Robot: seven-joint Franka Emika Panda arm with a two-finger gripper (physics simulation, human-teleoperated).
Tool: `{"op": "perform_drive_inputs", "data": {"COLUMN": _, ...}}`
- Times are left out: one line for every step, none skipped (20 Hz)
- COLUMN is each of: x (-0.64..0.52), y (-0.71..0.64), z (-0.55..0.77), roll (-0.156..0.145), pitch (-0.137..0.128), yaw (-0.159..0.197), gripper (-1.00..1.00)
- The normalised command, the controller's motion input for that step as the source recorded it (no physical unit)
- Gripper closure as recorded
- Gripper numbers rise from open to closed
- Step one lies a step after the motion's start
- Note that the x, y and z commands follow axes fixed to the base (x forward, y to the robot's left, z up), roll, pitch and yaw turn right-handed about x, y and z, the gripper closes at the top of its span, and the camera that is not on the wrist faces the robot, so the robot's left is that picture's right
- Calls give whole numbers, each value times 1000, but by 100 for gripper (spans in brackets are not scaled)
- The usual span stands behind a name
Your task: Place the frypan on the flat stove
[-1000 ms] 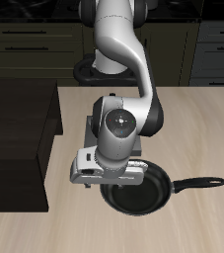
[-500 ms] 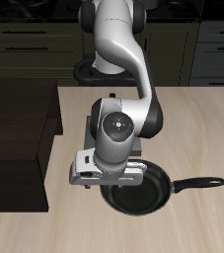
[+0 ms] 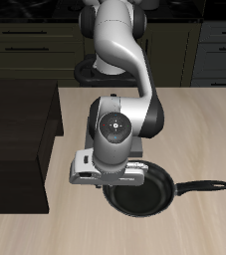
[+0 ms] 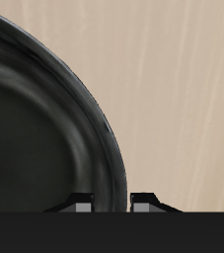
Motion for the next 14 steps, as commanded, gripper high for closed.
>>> {"op": "perform_drive_inputs", "data": {"x": -85, "y": 156, "z": 239, "roll": 73, "pitch": -35, "yaw": -9, "gripper": 100}}
{"op": "perform_drive_inputs", "data": {"x": -68, "y": -82, "z": 304, "roll": 18, "pitch": -44, "yaw": -38, "gripper": 100}}
{"op": "perform_drive_inputs", "data": {"x": -16, "y": 21, "z": 140, "roll": 8, "pitch": -7, "yaw": -72, "gripper": 100}}
{"op": "perform_drive_inputs", "data": {"x": -48, "y": 57, "z": 307, "roll": 42, "pitch": -73, "yaw": 2, "gripper": 100}}
{"op": "perform_drive_inputs", "data": {"x": -68, "y": 43, "z": 297, "roll": 38, "pitch": -41, "yaw": -7, "gripper": 100}}
{"op": "perform_drive_inputs", "data": {"x": -26, "y": 24, "z": 84, "roll": 22, "pitch": -2, "yaw": -32, "gripper": 100}}
{"op": "perform_drive_inputs", "data": {"x": -13, "y": 104, "z": 214, "roll": 41, "pitch": -53, "yaw": 21, "gripper": 100}}
{"op": "perform_drive_inputs", "data": {"x": -20, "y": 8, "z": 181, "roll": 1, "pitch": 0, "yaw": -21, "gripper": 100}}
{"op": "perform_drive_inputs", "data": {"x": -44, "y": 58, "z": 339, "roll": 50, "pitch": -52, "yaw": -18, "gripper": 100}}
{"op": "perform_drive_inputs", "data": {"x": 97, "y": 97, "z": -55, "roll": 0, "pitch": 0, "yaw": 0, "gripper": 100}}
{"op": "perform_drive_inputs", "data": {"x": -22, "y": 18, "z": 235, "roll": 23, "pitch": -61, "yaw": 41, "gripper": 100}}
{"op": "perform_drive_inputs", "data": {"x": 10, "y": 32, "z": 218, "roll": -3, "pitch": -1, "yaw": -47, "gripper": 100}}
{"op": "perform_drive_inputs", "data": {"x": -37, "y": 117, "z": 324, "roll": 54, "pitch": -31, "yaw": -41, "gripper": 100}}
{"op": "perform_drive_inputs", "data": {"x": -47, "y": 295, "z": 339, "roll": 62, "pitch": -69, "yaw": 46, "gripper": 100}}
